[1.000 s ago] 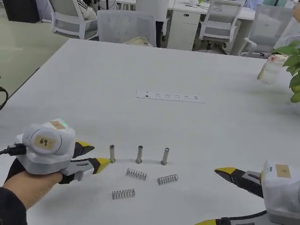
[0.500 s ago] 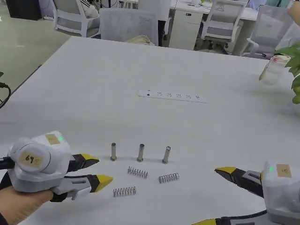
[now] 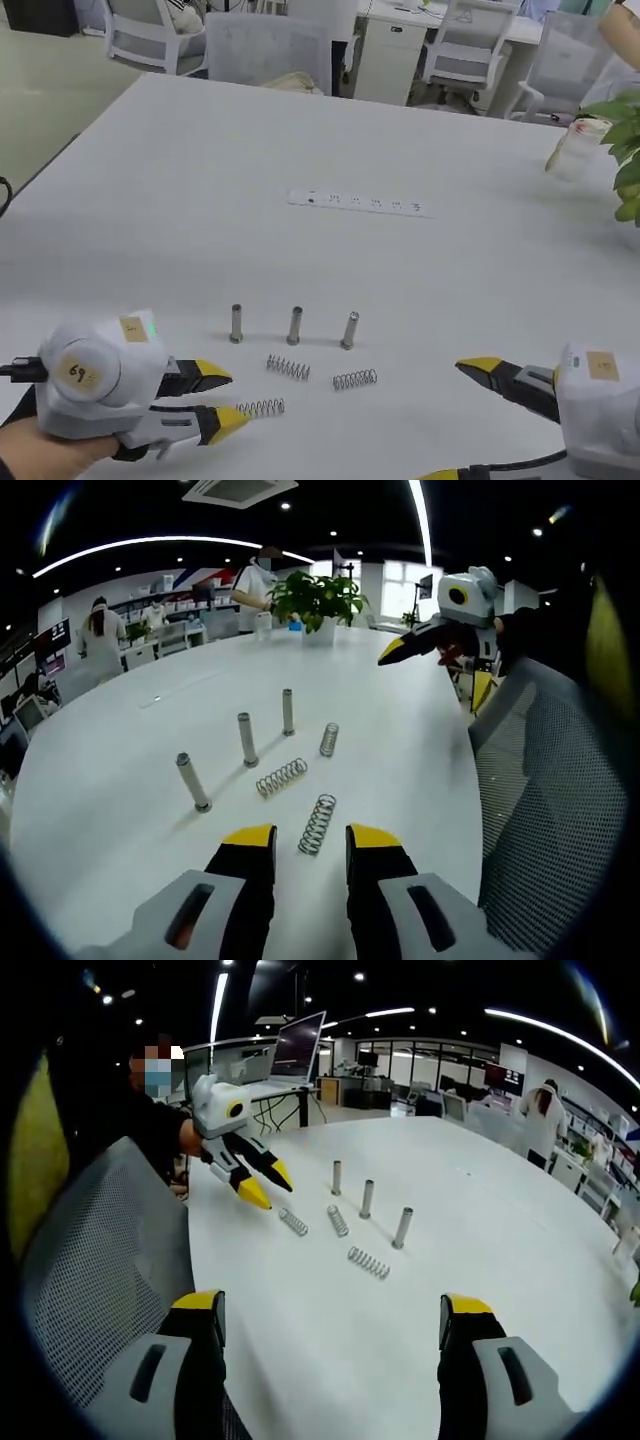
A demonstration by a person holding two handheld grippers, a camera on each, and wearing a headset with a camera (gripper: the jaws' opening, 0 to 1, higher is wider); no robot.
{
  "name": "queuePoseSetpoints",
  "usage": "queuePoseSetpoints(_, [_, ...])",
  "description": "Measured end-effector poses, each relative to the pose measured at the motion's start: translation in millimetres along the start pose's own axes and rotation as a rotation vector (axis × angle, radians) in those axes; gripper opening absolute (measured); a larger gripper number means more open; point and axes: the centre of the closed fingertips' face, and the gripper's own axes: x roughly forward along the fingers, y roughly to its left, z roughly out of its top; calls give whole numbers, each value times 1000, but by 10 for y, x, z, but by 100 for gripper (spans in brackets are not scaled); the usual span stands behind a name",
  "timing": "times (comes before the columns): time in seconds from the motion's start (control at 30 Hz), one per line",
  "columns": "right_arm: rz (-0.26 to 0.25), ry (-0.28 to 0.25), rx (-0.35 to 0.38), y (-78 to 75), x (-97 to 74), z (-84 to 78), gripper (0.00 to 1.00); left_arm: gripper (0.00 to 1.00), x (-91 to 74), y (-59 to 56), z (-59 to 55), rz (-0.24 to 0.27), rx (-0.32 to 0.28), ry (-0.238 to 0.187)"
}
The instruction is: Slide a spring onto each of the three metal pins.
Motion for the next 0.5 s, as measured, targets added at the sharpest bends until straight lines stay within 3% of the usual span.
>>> queuePoseSetpoints(0.5, [-4, 21, -2, 3, 1, -19, 87, 14, 189, -6, -156, -35, -1, 32])
